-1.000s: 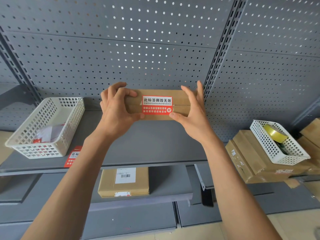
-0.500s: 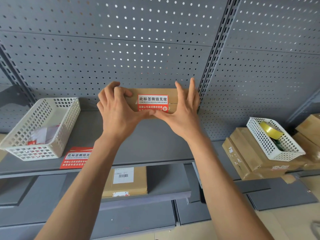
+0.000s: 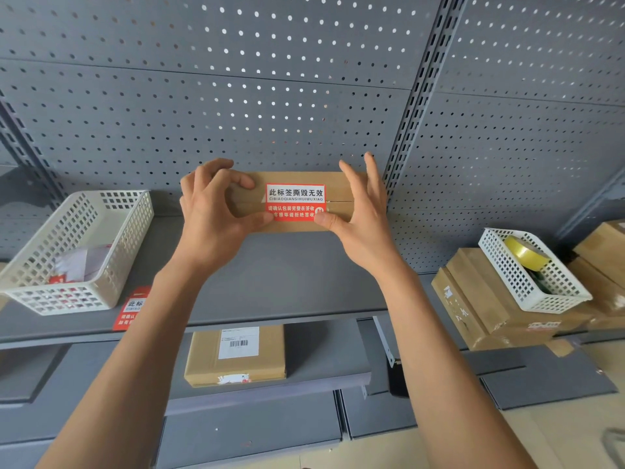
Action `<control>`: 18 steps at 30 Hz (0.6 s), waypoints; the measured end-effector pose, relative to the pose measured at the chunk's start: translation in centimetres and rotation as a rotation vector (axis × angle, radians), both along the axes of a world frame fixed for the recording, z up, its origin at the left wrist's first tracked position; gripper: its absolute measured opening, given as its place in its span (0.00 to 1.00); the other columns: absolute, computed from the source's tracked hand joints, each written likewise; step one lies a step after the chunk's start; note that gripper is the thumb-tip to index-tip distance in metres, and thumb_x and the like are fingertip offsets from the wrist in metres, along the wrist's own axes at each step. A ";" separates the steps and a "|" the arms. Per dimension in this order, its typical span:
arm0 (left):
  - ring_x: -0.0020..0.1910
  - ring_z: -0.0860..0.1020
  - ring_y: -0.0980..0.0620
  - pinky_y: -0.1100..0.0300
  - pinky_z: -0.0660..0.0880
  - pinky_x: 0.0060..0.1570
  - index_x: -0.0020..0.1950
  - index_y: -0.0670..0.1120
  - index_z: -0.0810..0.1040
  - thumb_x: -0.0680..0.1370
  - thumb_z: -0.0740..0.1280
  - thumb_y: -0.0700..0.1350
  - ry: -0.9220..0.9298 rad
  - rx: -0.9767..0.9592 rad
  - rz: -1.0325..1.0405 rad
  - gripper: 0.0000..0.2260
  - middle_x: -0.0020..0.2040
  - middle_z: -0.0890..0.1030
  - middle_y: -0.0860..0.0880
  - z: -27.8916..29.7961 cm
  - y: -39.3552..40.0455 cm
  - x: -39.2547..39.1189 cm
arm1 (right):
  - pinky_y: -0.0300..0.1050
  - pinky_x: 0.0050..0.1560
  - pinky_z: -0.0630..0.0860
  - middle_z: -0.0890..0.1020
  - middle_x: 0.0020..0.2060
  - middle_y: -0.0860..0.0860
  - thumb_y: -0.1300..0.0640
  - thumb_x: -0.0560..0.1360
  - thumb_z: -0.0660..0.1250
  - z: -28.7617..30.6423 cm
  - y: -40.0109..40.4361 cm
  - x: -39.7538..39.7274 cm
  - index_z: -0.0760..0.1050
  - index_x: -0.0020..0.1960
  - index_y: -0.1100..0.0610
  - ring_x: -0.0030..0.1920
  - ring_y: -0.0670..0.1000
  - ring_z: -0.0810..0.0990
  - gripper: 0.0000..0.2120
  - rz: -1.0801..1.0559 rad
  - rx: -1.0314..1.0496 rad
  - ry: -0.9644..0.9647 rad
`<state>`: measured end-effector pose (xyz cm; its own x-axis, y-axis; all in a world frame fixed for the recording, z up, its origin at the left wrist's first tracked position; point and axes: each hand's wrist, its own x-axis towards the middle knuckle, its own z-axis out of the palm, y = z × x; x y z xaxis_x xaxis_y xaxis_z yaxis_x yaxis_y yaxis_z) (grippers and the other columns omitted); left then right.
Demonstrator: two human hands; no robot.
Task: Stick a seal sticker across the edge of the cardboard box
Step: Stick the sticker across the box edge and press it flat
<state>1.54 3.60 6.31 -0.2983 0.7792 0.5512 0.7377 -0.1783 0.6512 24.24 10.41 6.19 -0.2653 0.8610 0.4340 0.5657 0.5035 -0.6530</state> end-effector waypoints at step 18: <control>0.67 0.64 0.48 0.55 0.61 0.61 0.50 0.49 0.73 0.67 0.70 0.72 -0.053 -0.008 0.240 0.29 0.64 0.70 0.52 0.7 0.4 3.8 | 0.55 0.70 0.64 0.52 0.80 0.50 0.26 0.67 0.67 0.7 -1.2 -3.0 0.67 0.71 0.48 0.75 0.59 0.57 0.40 -0.209 0.021 0.022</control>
